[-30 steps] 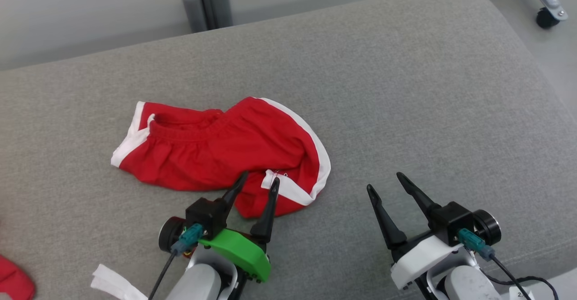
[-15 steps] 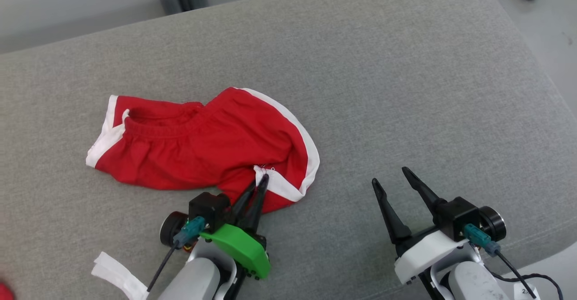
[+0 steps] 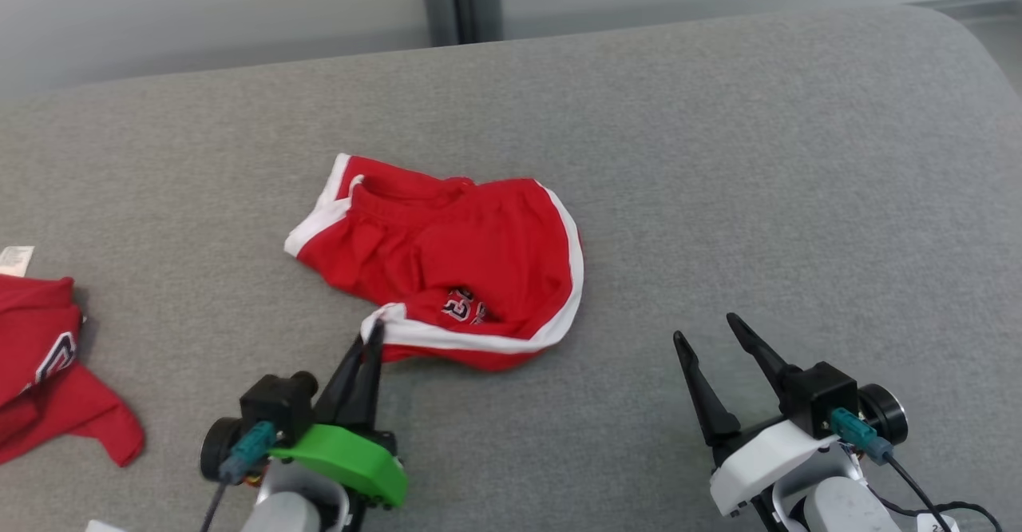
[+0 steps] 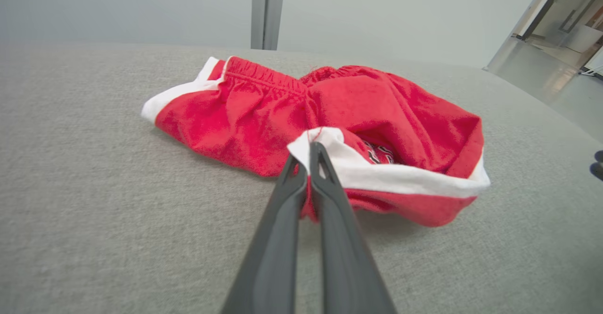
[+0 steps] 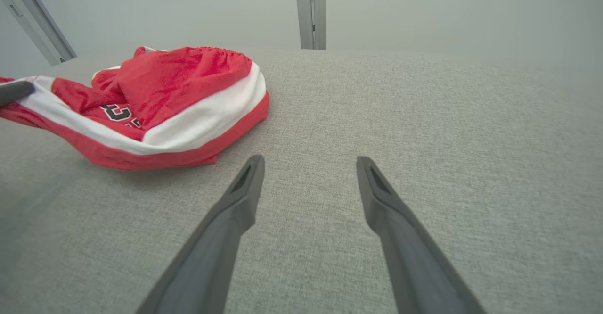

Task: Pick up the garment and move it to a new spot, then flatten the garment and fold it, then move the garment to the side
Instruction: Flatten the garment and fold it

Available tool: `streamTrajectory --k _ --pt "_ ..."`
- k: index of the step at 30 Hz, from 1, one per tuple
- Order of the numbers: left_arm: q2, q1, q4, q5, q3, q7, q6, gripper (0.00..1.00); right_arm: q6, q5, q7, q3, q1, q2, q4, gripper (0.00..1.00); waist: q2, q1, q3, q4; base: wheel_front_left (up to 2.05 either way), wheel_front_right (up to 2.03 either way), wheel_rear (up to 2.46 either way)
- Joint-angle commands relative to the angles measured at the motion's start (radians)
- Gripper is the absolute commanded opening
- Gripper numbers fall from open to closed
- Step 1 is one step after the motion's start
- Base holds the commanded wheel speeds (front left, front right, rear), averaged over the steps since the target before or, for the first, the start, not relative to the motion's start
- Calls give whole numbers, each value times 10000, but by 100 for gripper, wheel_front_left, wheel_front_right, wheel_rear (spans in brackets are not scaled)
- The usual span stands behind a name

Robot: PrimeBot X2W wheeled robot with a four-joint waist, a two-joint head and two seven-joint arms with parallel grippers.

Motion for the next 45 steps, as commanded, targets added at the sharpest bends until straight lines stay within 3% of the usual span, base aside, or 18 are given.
streamTrajectory --k 1,7,8,9,10,20,28,36,39,41,45 --pt "86 181 91 139 382 -8 -20 0 -12 71 -2 18 138 -41 37 100 -1 0 -591 934 0 0 0" --pt "0 500 520 811 2290 -8 445 0 -12 93 -2 168 95 -40 90 100 -1 0 -652 1188 0 0 0" --pt "-54 555 616 925 2552 -8 523 35 -12 98 -2 204 99 -40 115 100 -1 0 -653 1206 0 0 0" --pt "-99 569 713 1016 2756 -8 565 77 -12 93 -2 231 99 -38 135 100 -1 0 -649 1236 0 0 0" --pt "-141 555 782 1062 2919 -9 564 100 -12 101 -2 251 99 -37 146 100 -1 0 -648 1271 0 0 0" --pt "-407 376 694 1594 3208 -8 299 100 -14 249 -2 1140 -1196 -41 636 100 -1 0 -324 2212 0 0 0" --pt "-419 -58 408 1006 2493 -8 139 100 -12 902 -2 2416 -3471 -43 2803 100 -1 0 298 3251 0 0 0" --pt "-423 -309 255 710 2164 -8 124 100 -14 1833 -4 3429 -5174 -49 5034 100 -1 0 710 3758 0 0 0" --pt "-420 -316 202 643 2117 -8 124 100 -12 2197 -4 3738 -5442 -37 5408 0 -1 0 770 3793 0 0 0" --pt "-420 -308 158 623 2093 -8 143 100 -14 2506 -2 3722 -5593 -52 5453 0 -1 0 785 3753 0 0 0" --pt "-422 -263 82 624 1983 -8 133 100 -12 2407 -4 2713 -5605 -57 5061 0 -1 0 760 3492 0 0 0"
